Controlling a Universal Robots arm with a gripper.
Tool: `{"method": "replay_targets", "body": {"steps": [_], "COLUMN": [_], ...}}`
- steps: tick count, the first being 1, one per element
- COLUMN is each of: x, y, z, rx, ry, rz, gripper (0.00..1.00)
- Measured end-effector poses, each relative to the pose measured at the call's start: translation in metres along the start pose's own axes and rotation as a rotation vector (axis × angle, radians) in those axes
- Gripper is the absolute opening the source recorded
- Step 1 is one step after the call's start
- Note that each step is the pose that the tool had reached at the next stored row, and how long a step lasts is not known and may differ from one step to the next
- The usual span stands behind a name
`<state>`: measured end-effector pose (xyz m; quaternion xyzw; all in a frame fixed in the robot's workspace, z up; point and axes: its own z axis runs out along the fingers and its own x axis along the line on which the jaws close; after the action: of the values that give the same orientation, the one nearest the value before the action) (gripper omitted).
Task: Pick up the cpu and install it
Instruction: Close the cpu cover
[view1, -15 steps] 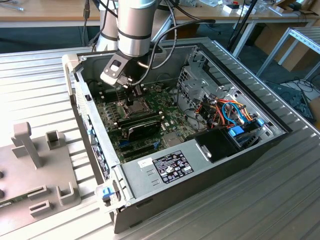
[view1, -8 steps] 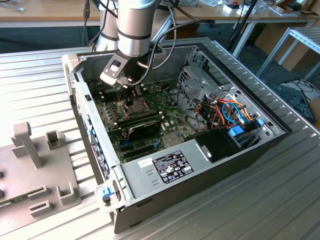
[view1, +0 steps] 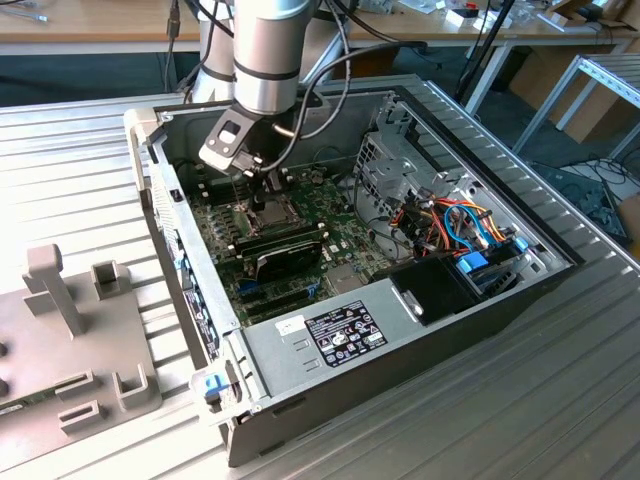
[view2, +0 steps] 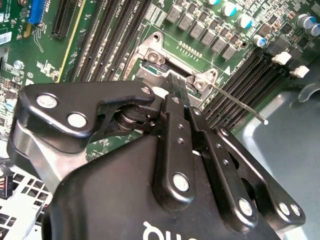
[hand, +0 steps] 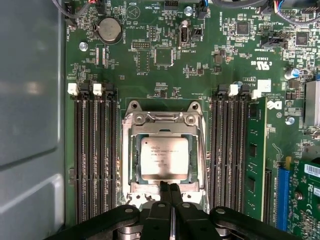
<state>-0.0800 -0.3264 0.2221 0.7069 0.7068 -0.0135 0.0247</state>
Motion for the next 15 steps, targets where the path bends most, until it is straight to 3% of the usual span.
{"method": "replay_targets", "body": {"steps": [15], "x": [0.0003], "y": [-0.0001], "z": [0.0037], "rx": [-0.0003], "ry": [-0.0001], "rz": [0.0], "gripper": [0.11]}}
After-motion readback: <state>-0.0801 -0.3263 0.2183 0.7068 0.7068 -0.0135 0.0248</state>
